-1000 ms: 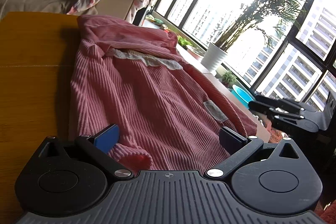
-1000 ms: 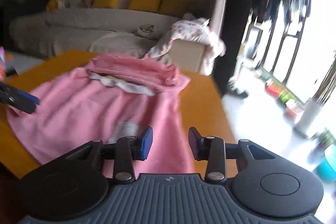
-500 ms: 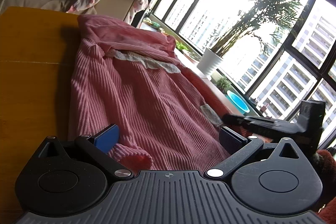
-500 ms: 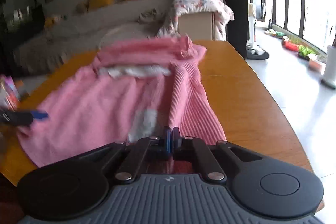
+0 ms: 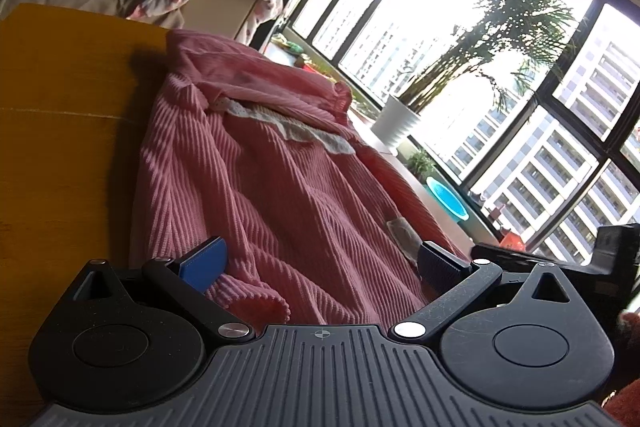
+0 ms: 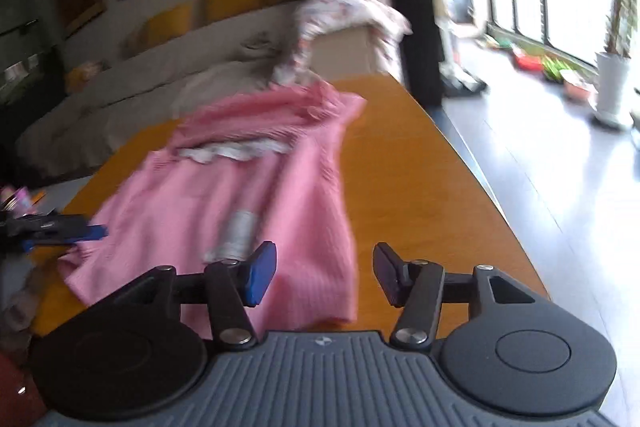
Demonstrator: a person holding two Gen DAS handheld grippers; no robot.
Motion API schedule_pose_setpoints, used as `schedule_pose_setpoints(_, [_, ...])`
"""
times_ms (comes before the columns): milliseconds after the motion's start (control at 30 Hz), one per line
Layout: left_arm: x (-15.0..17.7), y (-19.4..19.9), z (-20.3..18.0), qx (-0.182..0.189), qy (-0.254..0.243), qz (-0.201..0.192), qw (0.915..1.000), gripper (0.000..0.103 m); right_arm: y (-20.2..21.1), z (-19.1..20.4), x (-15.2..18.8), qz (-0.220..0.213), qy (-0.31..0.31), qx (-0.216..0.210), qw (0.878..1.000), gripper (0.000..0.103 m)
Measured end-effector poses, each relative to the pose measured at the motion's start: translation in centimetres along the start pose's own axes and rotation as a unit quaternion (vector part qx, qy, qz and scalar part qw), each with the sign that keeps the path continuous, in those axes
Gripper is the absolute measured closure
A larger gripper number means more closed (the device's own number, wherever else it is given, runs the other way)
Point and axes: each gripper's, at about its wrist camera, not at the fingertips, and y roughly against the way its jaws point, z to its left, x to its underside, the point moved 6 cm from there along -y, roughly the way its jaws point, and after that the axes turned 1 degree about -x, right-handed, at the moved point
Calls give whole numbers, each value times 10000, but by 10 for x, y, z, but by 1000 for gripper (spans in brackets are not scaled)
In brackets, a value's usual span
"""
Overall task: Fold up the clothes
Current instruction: 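Pinch the hem with the right gripper and drag it toward the gripper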
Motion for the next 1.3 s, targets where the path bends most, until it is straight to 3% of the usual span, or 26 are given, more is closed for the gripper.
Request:
schedule_pose_setpoints(67, [0,3,1,-35,53,32,10000,0,-6,-1,5,-28,-69,29,10000,54])
schedule_pose_setpoints(100, [0,6,3,-32,114,46,9999,0,-8,1,7,-36,-42,-20,10000,74])
schedule_pose_setpoints(167, [0,10,5,0,254,84,9996,0,-9,12,7,-10,92,-210,9997,99])
schedule_pose_setpoints(233, [0,12,6,45,343,142,9993,0,-7,22,0,-122,352,-262,9990,99])
schedule_pose_setpoints(333, [0,13,7,62,369,180,9991,0,8,53,-21,-537,1335,-212,9894,99])
schedule_pose_setpoints(400, [0,13,6,46,367,177,9992,0,8,86,-18,-327,2344,-412,9707,99])
schedule_pose_setpoints(467, [-2,12,4,-3,351,238,9991,0,-3,110,6,147,3203,-599,9453,99])
schedule_pose_setpoints(533, [-9,18,-2,79,266,237,9993,0,-12,118,24,449,3613,-676,9289,99])
schedule_pose_setpoints(600, [-18,27,-9,203,156,205,9995,0,-14,123,31,427,3925,-620,9167,99])
schedule_pose_setpoints(800, [-55,57,6,-250,-164,-227,9993,0,-13,117,33,406,4035,-528,9126,97])
schedule_pose_setpoints(867, [-59,59,21,-451,8,-284,9986,0,-16,117,33,355,4073,-480,9113,97])
schedule_pose_setpoints(967, [-52,51,33,-402,241,-181,9987,0,-24,117,31,276,4145,-385,9088,98])
schedule_pose_setpoints(1233, [-28,7,16,-145,-4,339,9993,11,-59,102,9,242,4476,89,8939,97])
schedule_pose_setpoints(1300, [-19,1,12,-173,-94,450,9988,10,-58,103,13,242,4740,184,8800,97])
